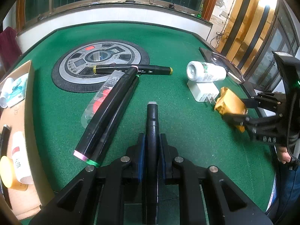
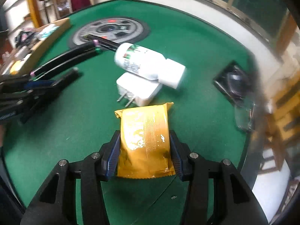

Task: Organize objects
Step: 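Grasp the orange snack bag with the right gripper and lift it, then carry the orange bag into the tray and open the right gripper while the left gripper releases the marker there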

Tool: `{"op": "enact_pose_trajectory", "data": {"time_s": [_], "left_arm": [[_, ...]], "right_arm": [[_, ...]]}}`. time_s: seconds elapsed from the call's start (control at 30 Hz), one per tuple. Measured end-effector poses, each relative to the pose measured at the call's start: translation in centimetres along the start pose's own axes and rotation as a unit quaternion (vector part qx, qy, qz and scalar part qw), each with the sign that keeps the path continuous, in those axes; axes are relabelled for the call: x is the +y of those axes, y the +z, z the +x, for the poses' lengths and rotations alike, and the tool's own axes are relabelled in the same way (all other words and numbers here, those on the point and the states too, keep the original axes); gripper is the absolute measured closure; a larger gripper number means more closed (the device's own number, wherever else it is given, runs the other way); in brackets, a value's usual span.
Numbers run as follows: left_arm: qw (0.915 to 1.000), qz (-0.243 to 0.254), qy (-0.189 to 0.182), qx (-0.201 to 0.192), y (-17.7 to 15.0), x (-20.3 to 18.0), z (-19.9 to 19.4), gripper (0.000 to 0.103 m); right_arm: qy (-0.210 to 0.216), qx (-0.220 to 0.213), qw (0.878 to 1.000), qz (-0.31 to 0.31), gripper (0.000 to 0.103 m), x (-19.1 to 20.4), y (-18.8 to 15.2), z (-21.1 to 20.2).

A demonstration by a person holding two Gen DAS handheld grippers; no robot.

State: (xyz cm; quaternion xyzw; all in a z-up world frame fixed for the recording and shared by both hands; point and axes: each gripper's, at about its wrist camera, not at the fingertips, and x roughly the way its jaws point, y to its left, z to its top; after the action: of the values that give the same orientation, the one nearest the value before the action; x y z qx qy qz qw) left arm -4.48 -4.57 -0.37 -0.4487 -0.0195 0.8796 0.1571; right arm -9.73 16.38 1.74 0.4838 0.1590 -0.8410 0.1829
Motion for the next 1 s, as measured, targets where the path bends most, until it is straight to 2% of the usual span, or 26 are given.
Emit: {"op": "enact_pose_trajectory", "data": {"time_s": [0.07,0.23,0.3,0.4,0.53,0.63,0.77,1.0], "left_arm": [[1.0,0.002,0.002,0.0,0.0,-0.1,-0.1,0.091],[0.9996,0.006,0.003,-0.028,-0.1,-0.4,-1.1,0.091],[0.9992,0.008,0.007,-0.038,0.0,-0.6,-1.5,0.091],[0.9986,-0.007,-0.002,-0.053,0.3,0.0,-2.2,0.091],[0.9957,-0.033,-0.016,-0.085,0.5,1.0,-3.6,0.091],[0.994,-0.042,-0.016,-0.1,0.6,1.4,-4.1,0.091],[0.9939,-0.045,-0.016,-0.099,0.9,1.7,-3.9,0.091],[0.9944,-0.043,-0.009,-0.096,0.9,1.8,-3.7,0.091]], "right_arm": [[0.0,0.005,1.0,0.025,0.061,-0.7,0.1,0.0],[0.002,-0.011,0.998,0.058,0.061,-1.3,0.1,-1.8],[0.01,-0.034,0.996,0.076,0.061,-1.5,0.2,-3.4],[0.049,-0.08,0.989,0.112,0.061,-1.0,1.1,-5.7],[0.076,-0.136,0.977,0.148,0.061,1.8,2.1,-7.6],[0.099,-0.139,0.97,0.172,0.061,3.8,2.7,-7.0],[0.078,-0.137,0.976,0.149,0.061,6.1,3.1,-5.9],[0.095,-0.131,0.977,0.142,0.061,6.1,2.5,-5.4]]}}
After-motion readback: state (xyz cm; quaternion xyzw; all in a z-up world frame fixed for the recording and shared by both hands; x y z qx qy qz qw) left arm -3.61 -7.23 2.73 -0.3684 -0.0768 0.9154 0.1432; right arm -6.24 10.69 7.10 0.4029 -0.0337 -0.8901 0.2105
